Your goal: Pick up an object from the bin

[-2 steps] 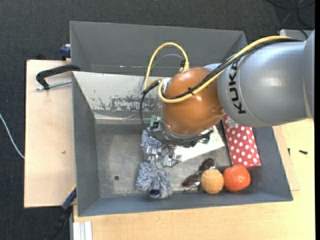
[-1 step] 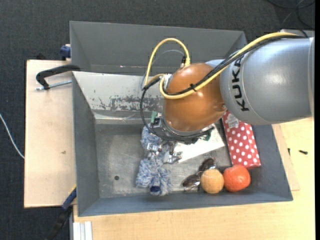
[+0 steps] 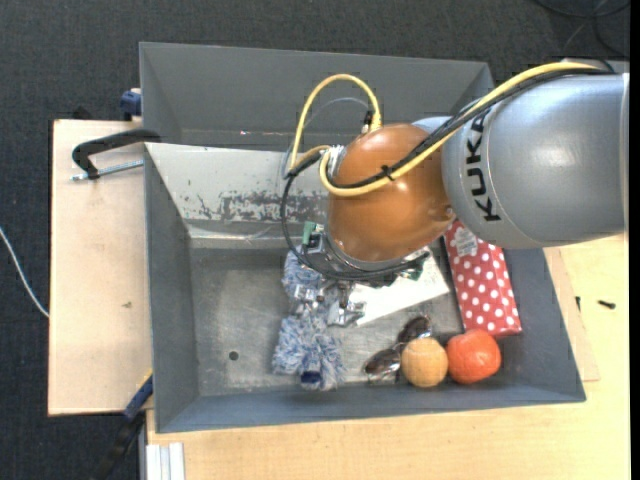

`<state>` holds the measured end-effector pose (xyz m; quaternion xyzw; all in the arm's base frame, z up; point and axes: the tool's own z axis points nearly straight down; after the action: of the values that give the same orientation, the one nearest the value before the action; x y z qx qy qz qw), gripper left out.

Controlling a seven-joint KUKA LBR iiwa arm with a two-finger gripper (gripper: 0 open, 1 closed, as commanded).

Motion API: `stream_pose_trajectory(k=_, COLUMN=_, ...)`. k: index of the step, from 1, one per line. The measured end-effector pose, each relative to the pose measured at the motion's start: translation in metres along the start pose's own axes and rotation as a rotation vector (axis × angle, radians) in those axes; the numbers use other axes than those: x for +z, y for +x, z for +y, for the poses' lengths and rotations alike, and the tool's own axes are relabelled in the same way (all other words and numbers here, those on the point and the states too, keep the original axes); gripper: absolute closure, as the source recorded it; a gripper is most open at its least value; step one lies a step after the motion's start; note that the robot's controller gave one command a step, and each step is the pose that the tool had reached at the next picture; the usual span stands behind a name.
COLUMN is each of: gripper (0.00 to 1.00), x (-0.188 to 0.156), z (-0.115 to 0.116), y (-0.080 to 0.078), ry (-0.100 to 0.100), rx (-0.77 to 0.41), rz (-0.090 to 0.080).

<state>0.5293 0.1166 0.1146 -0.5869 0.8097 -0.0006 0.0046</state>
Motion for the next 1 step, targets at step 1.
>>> stream_pose_trajectory(k=1, gripper=1.0, x=-0.0078, z=0.0019, y=0.0004, ry=-0.009, rx=-0.001, rz=0.005)
